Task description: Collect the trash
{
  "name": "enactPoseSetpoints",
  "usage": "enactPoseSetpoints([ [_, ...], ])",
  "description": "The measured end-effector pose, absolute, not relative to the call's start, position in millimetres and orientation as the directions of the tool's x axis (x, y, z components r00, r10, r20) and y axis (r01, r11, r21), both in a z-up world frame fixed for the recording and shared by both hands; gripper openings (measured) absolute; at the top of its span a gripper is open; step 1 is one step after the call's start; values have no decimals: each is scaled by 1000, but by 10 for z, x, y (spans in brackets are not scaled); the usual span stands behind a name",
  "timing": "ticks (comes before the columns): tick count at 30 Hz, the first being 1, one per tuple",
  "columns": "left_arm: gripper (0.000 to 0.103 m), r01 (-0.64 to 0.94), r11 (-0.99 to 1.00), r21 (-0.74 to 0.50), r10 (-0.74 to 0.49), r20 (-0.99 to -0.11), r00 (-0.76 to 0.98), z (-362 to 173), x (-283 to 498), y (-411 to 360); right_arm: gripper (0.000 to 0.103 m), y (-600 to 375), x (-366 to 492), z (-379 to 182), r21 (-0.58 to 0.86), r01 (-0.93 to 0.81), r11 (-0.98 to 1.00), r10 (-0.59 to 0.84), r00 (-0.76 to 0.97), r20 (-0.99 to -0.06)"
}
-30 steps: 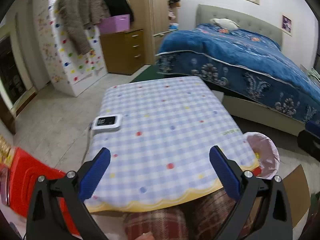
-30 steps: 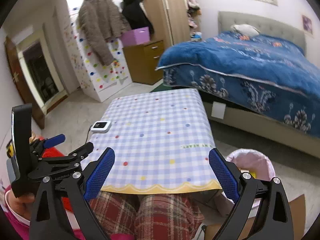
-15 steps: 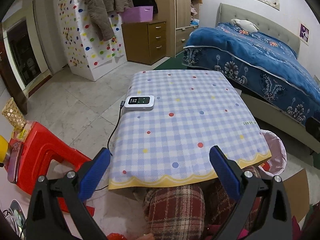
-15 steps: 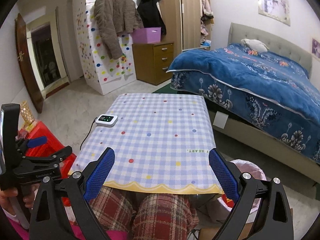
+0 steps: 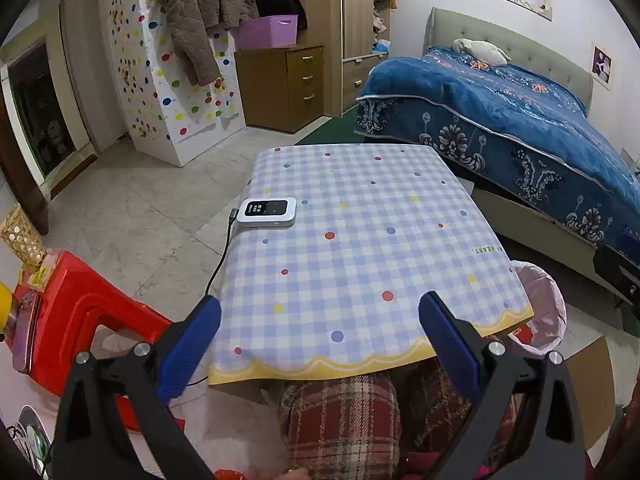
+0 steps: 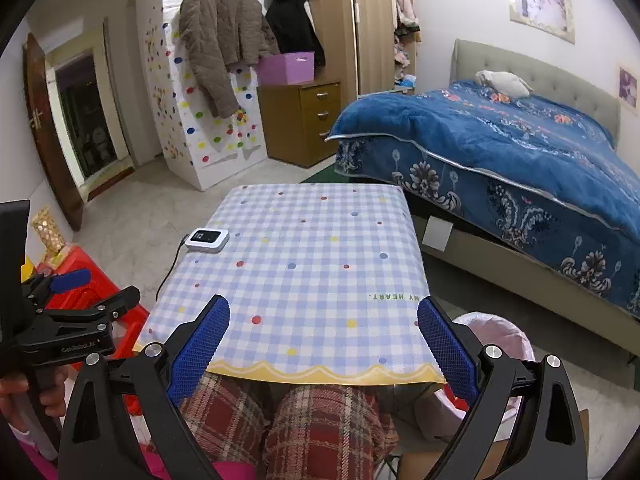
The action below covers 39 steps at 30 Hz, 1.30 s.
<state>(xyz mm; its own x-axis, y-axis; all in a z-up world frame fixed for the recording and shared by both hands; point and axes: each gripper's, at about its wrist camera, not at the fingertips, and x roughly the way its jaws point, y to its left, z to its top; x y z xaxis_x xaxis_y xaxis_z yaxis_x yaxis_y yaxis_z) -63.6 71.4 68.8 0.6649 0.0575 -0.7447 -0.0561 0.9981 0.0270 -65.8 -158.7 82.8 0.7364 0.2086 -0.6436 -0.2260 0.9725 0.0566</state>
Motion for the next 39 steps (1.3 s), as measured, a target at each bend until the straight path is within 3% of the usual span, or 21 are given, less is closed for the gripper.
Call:
enactPoseSetpoints([
  [39, 96, -59, 998, 17, 52, -750, 660, 681, -629, 723, 94, -1632, -633, 790, 58, -206, 977, 194, 736, -649],
])
